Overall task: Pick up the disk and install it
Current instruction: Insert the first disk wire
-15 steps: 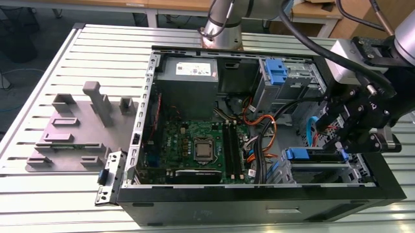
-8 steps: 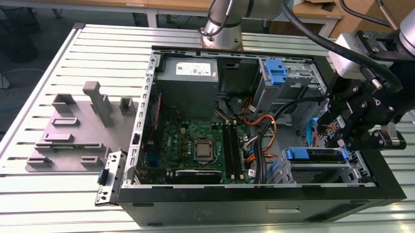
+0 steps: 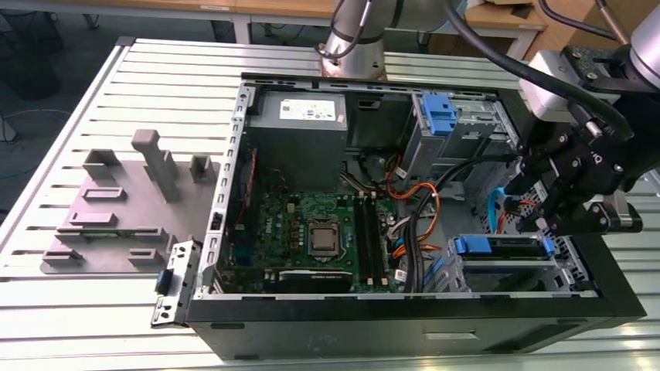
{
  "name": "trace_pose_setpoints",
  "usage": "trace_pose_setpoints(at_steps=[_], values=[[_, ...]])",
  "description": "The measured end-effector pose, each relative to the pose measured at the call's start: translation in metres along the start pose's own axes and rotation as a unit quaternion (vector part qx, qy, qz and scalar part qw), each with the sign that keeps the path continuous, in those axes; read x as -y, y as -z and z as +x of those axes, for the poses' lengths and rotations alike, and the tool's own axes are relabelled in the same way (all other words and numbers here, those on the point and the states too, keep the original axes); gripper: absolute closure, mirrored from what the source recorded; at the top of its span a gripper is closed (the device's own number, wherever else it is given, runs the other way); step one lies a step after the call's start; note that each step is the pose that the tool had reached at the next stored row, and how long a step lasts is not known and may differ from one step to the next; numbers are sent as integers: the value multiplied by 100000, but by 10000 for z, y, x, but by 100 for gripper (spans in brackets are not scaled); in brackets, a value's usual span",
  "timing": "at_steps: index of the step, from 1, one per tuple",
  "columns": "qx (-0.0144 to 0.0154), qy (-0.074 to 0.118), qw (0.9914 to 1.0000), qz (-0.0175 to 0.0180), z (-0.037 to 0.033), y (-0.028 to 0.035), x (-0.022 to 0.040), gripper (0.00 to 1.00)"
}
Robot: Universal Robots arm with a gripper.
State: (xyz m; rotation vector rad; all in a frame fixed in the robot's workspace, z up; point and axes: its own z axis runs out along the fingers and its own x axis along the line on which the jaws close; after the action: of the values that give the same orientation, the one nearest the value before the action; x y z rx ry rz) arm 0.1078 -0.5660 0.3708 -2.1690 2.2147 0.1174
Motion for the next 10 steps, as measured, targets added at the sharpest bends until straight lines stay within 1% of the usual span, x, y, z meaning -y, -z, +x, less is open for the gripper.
trace_pose_setpoints(at_steps=[5,10], values=[[17,-10,99999,446,-25,-17,-1,51],[9,-6,99993,1166,-28,-45,0,51]])
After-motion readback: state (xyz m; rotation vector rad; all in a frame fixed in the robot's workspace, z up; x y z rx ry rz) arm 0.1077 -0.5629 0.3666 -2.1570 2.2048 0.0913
